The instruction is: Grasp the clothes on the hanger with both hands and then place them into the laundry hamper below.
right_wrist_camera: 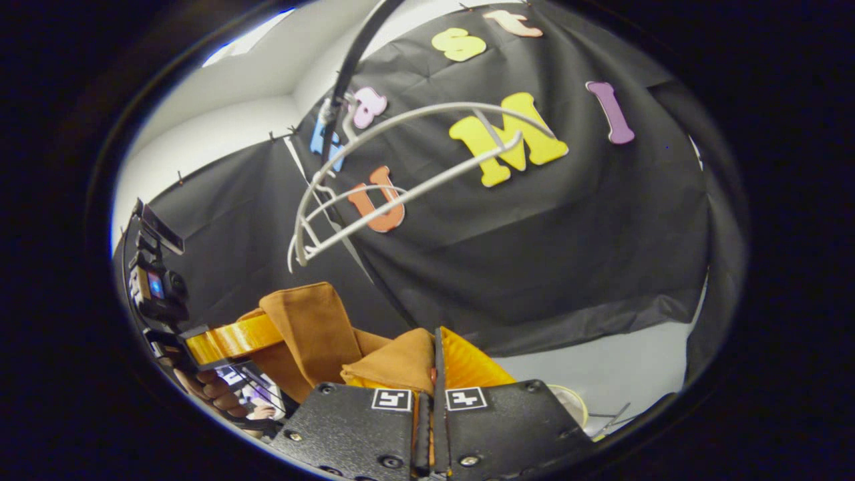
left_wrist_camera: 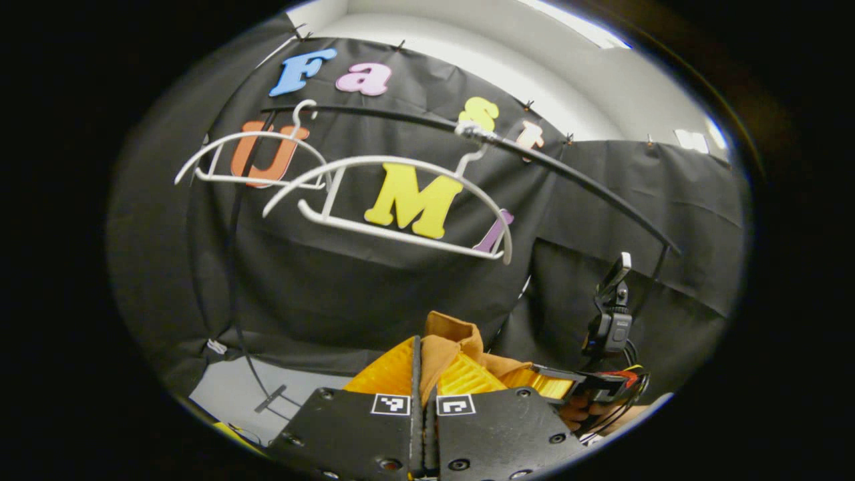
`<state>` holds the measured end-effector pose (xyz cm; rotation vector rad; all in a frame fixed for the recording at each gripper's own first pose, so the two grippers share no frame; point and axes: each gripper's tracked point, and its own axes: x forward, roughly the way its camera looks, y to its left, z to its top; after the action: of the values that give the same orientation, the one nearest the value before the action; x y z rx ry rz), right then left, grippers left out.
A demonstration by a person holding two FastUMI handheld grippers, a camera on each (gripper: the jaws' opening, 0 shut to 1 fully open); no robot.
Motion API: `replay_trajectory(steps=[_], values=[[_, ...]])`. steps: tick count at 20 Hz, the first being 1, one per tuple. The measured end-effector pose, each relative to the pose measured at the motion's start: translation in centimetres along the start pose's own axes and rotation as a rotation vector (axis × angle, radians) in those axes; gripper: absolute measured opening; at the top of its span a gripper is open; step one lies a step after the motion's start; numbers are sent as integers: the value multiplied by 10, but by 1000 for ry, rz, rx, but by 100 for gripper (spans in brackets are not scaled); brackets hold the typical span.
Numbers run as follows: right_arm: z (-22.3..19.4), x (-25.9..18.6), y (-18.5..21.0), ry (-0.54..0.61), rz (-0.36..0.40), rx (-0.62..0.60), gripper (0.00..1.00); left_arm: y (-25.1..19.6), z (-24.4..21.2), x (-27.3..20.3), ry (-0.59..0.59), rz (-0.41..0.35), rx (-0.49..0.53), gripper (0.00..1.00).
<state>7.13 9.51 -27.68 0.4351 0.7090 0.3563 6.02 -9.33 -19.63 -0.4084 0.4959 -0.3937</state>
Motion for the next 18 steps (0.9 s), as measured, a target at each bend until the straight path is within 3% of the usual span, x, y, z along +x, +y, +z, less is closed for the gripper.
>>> replay_trajectory(steps=[6, 14, 15, 16, 18], values=[[-61, 26, -37, 141, -98, 16, 6, 44, -71, 19, 169, 137, -52, 1], [-125, 41, -103, 302, -301, -50, 6, 94, -160, 25, 374, 358, -99, 1], [-129, 42, -111, 317, -319, -50, 6, 99, -170, 24, 398, 386, -100, 7], [-131, 44, -114, 330, -337, -49, 6, 102, -177, 24, 421, 404, -109, 1], [-136, 47, -126, 358, -378, -63, 6, 100, -189, 24, 453, 417, -142, 2]])
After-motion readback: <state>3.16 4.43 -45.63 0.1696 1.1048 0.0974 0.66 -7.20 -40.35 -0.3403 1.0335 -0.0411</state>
